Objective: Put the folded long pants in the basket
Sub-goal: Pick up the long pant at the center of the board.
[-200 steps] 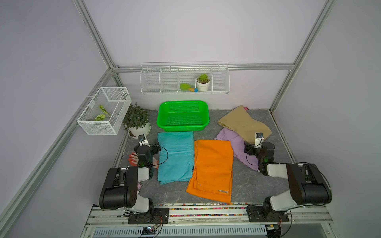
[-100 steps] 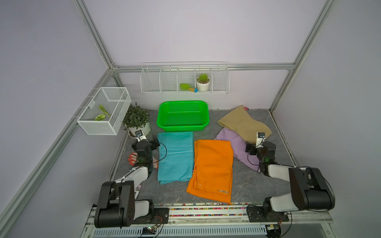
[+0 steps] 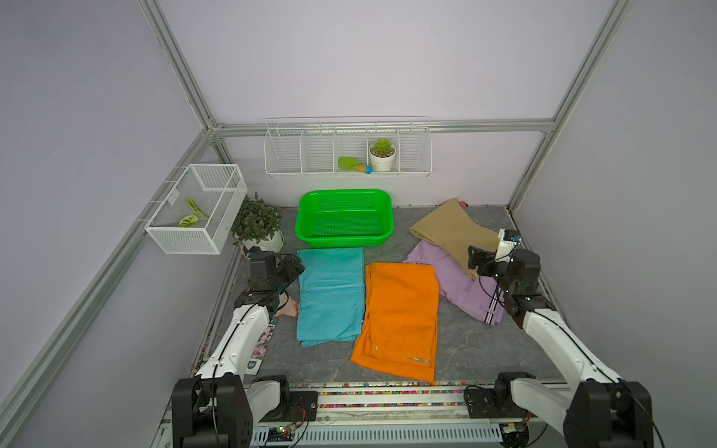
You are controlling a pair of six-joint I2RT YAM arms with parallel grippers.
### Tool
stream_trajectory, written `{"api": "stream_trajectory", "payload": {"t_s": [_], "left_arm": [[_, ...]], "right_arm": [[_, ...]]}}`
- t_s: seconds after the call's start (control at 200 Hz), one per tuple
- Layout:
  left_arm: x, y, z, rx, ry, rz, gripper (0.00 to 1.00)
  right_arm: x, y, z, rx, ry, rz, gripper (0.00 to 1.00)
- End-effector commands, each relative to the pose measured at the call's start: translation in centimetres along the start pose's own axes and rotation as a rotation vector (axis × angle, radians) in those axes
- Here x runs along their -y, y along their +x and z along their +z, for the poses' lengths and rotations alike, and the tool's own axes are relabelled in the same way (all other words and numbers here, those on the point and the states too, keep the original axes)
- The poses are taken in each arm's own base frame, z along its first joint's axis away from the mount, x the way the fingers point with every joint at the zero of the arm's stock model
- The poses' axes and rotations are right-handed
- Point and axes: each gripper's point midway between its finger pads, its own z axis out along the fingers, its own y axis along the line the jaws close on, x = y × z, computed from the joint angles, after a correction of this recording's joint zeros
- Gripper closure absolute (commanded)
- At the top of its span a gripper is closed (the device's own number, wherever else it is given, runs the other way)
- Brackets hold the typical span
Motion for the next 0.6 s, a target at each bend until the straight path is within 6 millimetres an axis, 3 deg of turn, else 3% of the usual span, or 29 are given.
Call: {"api": "stream_trajectory", "payload": {"t_s": [0.0,0.17,0.275,0.445,0.595], "left_arm": [[2.7,5.6,-2.4,-0.278,0.122,-0.010,0.19],[4.3,10.3,-5.3,-0.395,0.209,0.012,0.18],[4.7,12.4,-6.0,-0.447,0.233,0.011,0.18],[4.2,15.1,-6.1,-0.539,0.194,0.040,0.16],[3.7,16.3,-6.0,-0.577,0.186,0.034,0.17]], "right_arm": [[-4.3,2.9,0.5,-0.204,-0.192,0.035,0.08],[-11.1,3.9,1.7,-0.353,-0.372,-0.199,0.09],[-13.9,5.4,3.5,-0.463,-0.446,-0.285,0.11],[-16.2,8.2,7.8,-0.645,-0.496,-0.362,0.13],[-16.8,11.2,10.9,-0.804,-0.495,-0.436,0.17]]}}
